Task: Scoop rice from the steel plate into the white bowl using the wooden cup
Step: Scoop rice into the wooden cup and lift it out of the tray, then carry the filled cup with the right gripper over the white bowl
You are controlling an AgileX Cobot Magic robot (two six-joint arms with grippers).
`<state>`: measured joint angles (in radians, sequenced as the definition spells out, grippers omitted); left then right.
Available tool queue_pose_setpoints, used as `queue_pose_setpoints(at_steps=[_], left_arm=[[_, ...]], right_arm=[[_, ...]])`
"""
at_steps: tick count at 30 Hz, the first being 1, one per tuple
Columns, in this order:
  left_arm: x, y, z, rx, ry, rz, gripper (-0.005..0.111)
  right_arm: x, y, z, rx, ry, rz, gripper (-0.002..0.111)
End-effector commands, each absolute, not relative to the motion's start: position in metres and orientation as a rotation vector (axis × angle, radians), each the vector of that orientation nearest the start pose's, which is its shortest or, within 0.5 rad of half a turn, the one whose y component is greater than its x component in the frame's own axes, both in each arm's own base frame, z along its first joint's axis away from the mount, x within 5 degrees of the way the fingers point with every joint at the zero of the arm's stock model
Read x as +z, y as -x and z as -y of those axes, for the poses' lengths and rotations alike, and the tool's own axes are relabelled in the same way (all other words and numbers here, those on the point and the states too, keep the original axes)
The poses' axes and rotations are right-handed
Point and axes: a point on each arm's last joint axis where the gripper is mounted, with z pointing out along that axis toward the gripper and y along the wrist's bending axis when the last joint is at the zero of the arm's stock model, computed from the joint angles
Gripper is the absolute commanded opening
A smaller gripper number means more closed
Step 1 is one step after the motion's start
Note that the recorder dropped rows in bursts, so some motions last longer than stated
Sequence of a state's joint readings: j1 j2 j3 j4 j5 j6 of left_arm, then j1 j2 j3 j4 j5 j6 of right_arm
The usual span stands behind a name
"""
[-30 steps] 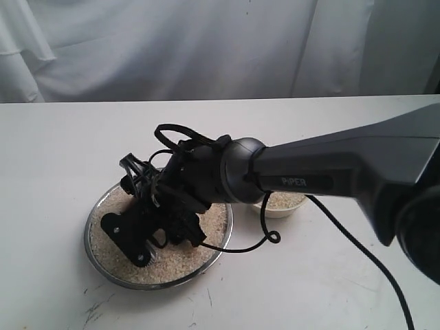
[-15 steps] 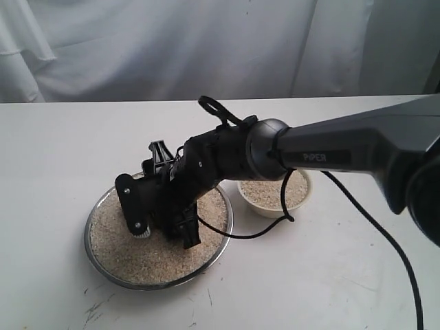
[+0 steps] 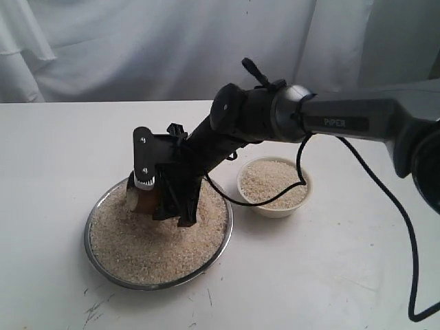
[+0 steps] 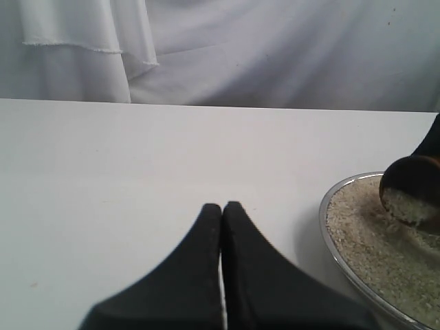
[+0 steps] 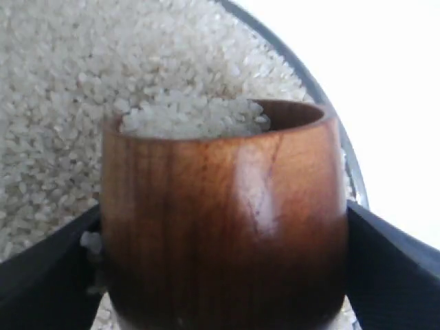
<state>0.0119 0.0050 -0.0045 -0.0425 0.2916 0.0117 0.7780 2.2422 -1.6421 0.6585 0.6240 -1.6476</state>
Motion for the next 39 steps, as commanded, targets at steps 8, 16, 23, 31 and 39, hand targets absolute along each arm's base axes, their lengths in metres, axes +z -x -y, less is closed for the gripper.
queue_pose_setpoints(at_steps=[8, 16, 23, 31, 39], left_arm=[[0.187, -0.055, 0.001, -0.027, 0.03, -1.768, 0.0], [0.187, -0.055, 0.001, -0.027, 0.03, -1.768, 0.0], [0.187, -0.055, 0.001, -0.027, 0.03, -1.768, 0.0], [0.187, -0.055, 0.001, -0.027, 0.03, -1.768, 0.0], [0.187, -0.055, 0.001, -0.027, 0.03, -1.768, 0.0]], right_arm=[[0.199, -0.319, -0.346, 0.479, 2.069, -1.332, 0.0], [0.25, -0.322, -0.313, 0.521, 2.047, -1.317, 0.0], [0.278, -0.339, -0.265, 0.471, 2.019, -1.385, 0.0], [0.275, -0.362, -0.219, 0.308, 2.062, -1.524, 0.0], [0.27, -0.374, -0.192, 0.114, 2.152, -1.571, 0.0]])
